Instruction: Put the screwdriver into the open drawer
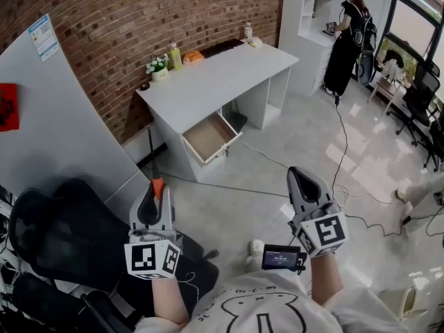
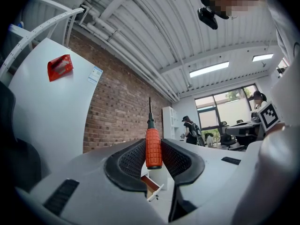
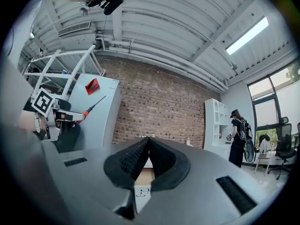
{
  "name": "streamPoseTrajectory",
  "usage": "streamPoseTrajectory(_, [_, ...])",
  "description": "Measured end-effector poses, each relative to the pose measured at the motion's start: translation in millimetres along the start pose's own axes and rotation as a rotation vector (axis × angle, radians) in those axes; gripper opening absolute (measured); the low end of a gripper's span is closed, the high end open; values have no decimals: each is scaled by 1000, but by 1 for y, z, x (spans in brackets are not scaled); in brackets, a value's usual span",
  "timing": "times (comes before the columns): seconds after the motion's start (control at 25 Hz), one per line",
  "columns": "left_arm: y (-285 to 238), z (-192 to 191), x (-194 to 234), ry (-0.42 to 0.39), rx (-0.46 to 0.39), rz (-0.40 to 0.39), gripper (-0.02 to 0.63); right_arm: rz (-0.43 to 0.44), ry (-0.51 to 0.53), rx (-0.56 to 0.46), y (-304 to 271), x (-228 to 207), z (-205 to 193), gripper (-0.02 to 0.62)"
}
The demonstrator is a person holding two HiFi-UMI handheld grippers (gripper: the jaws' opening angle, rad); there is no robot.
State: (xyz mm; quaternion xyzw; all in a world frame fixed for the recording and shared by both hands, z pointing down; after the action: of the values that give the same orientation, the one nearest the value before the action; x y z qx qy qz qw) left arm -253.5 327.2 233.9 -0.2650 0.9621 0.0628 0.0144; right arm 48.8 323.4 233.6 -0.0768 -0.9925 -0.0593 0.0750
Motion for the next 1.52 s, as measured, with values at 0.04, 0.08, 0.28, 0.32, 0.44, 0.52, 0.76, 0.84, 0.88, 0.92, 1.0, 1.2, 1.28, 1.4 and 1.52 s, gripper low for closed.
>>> streamPoseTrajectory(0.04, [-11, -2, -1, -2, 5, 5, 109, 3, -3, 3, -9, -9, -3, 18])
streamPoseTrajectory(0.08, [-21, -3, -1, -5, 9, 11, 109, 6, -7, 5, -17, -17, -5, 17])
streamPoseTrajectory(0.28, [-70, -6, -3, -16, 15, 45, 109, 24, -20, 0, -61, -57, -15, 18])
streamPoseTrajectory(0.32, [-79, -6, -4, -17, 17, 54, 109, 31, -23, 1, -69, -65, -18, 18])
streamPoseTrajectory(0.44, [-104, -8, -8, -19, 18, 90, 109, 54, -27, 2, -95, -88, -24, 18])
streamPoseTrajectory(0.52, [-120, -11, -9, -16, 16, 115, 109, 72, -26, 2, -112, -101, -27, 18])
streamPoseTrajectory(0.76, [-156, -28, -15, 9, 32, 158, 109, 109, -28, 2, -152, -130, -37, 18])
streamPoseTrajectory(0.84, [-166, -33, -15, 12, 43, 160, 109, 121, -36, 6, -160, -134, -45, 18])
streamPoseTrajectory(0.88, [-170, -36, -14, 12, 48, 161, 109, 128, -34, 8, -164, -135, -49, 18])
streamPoseTrajectory(0.92, [-175, -38, -11, 13, 53, 163, 109, 133, -31, 10, -168, -135, -52, 18])
streamPoseTrajectory(1.0, [-185, -42, -6, 14, 59, 168, 109, 134, -30, 19, -177, -137, -60, 18])
streamPoseTrajectory(1.2, [-216, -52, 10, 22, 73, 160, 109, 105, -40, 51, -200, -151, -74, 18])
streamPoseTrajectory(1.28, [-230, -54, 21, 24, 71, 153, 109, 85, -42, 53, -212, -156, -76, 18])
streamPoseTrajectory(1.4, [-251, -59, 41, 24, 67, 134, 109, 51, -49, 58, -233, -159, -82, 18])
streamPoseTrajectory(1.52, [-277, -65, 62, 25, 63, 111, 109, 23, -50, 65, -260, -160, -86, 18])
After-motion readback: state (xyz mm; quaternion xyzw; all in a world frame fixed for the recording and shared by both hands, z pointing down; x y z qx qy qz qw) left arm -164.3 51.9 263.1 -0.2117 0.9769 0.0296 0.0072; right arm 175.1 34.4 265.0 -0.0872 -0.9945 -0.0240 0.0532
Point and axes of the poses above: the fingertips, and each gripper's own axes: y backward along the fingers, x to its left, z out of its top, the point moved 2 cm from there along y, backward along the fingers, and after that the axes turned 14 degrees about -z, right-handed, at the moved point
